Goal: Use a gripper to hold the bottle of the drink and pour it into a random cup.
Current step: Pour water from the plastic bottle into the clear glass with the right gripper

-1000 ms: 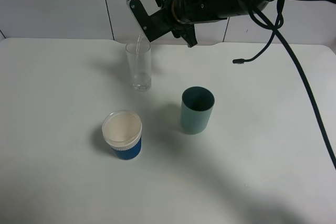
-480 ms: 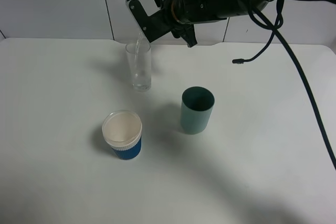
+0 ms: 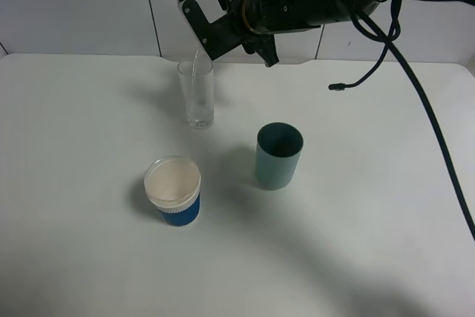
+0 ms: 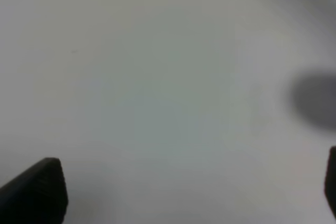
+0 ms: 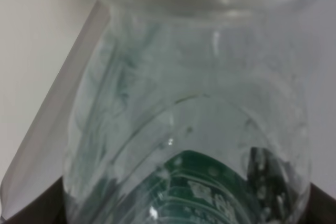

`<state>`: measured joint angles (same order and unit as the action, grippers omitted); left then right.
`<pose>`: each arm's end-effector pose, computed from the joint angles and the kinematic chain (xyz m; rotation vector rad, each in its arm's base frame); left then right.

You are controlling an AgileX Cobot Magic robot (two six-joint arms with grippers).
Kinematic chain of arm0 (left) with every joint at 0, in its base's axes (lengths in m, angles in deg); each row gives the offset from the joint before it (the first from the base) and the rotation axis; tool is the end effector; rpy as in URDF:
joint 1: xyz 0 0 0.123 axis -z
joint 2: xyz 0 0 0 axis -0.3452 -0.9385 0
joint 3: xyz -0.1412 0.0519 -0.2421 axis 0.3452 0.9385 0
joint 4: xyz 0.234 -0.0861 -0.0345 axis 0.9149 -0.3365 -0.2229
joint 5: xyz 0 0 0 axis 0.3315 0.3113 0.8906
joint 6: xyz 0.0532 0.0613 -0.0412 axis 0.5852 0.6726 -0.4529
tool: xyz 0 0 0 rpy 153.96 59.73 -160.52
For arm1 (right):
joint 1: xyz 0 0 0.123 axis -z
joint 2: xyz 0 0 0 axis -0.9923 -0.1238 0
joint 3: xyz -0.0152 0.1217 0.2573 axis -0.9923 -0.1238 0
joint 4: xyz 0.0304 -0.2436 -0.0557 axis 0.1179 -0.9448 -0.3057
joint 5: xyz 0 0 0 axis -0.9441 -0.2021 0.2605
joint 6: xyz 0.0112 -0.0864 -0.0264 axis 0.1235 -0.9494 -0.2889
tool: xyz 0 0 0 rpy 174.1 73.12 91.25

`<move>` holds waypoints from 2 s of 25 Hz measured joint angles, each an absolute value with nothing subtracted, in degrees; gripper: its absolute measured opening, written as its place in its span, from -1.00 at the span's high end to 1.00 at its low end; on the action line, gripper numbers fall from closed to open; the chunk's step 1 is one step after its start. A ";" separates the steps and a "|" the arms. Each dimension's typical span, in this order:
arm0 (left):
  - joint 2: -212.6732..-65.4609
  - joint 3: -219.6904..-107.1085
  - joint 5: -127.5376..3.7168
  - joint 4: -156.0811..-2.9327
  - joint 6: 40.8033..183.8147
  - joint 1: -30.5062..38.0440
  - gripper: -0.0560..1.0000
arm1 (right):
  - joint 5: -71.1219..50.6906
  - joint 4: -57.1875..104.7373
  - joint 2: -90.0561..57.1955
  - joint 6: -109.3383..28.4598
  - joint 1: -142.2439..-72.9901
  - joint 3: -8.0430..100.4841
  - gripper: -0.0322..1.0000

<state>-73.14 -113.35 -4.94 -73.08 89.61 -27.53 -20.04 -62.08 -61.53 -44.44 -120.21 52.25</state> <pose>0.0141 -0.0081 0.2816 0.0730 2.1478 0.0388 0.3952 0.2647 0.2142 -2.0574 0.9386 -1.0060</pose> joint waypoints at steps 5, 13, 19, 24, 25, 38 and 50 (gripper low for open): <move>-73.14 -113.35 -4.94 -73.08 89.61 -27.53 -0.99 | -20.04 -62.08 -61.53 -44.49 -120.21 52.25 -0.15; -73.14 -113.35 -4.94 -73.08 89.61 -27.53 -0.99 | -20.04 -62.08 -61.53 -46.42 -120.21 52.25 -0.15; -73.14 -113.35 -4.94 -73.08 89.61 -27.53 -0.99 | -19.88 -62.08 -61.53 -46.62 -120.53 52.25 -0.15; -73.14 -113.35 -4.94 -73.08 89.61 -27.53 -0.99 | -19.88 -62.08 -61.53 -46.93 -120.53 52.50 -0.15; -73.14 -113.35 -4.94 -73.08 89.61 -27.53 -0.99 | -19.88 -62.08 -61.53 -46.93 -120.53 52.50 -0.15; -73.14 -113.35 -4.94 -73.08 89.61 -27.53 -0.99 | -19.88 -62.08 -61.53 -46.99 -120.53 52.50 -0.15; -73.14 -113.35 -4.94 -73.08 89.61 -27.53 -0.99 | -19.88 -62.08 -61.53 -49.15 -120.53 52.50 -0.15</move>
